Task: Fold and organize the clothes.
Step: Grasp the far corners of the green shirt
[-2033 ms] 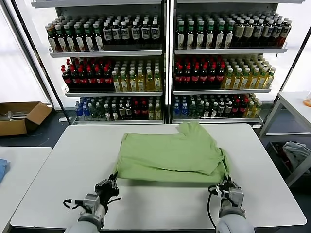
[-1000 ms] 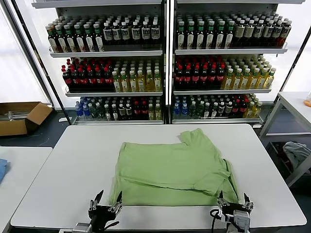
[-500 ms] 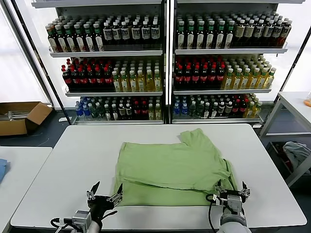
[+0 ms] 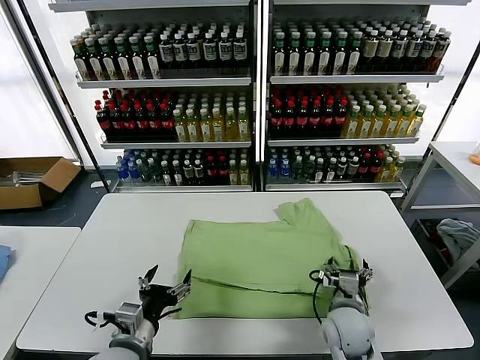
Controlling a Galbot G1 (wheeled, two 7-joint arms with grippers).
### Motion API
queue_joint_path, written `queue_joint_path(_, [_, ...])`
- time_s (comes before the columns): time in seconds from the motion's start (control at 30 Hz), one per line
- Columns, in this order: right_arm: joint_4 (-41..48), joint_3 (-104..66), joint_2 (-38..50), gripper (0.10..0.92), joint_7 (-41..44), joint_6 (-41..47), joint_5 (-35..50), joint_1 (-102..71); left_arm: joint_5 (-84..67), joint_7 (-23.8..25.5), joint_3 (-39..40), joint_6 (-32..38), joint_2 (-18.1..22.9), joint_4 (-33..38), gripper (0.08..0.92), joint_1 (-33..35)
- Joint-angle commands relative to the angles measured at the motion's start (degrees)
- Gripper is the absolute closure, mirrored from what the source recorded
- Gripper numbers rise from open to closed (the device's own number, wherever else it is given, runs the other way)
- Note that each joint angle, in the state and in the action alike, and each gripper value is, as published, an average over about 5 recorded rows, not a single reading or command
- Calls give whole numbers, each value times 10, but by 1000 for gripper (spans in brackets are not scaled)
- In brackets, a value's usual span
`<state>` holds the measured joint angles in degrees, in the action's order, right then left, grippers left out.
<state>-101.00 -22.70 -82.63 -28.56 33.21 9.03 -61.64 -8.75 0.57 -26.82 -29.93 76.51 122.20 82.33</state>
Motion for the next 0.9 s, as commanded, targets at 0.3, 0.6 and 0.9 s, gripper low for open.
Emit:
queue_joint_path(0.3, [221,21,-20,203,10,-2,56,270,-47,55,72,23,-45,-266,177,-278])
queue_joint_path(0.6, [382,-3,-64,203,31,-13,57,371,-51,50,97,22,-60,-364,177,-347])
queue_joint_path(0.9, [486,-31,-93,203,48,-31,49,401,-51,48,112,23,-62,-427,177,-388])
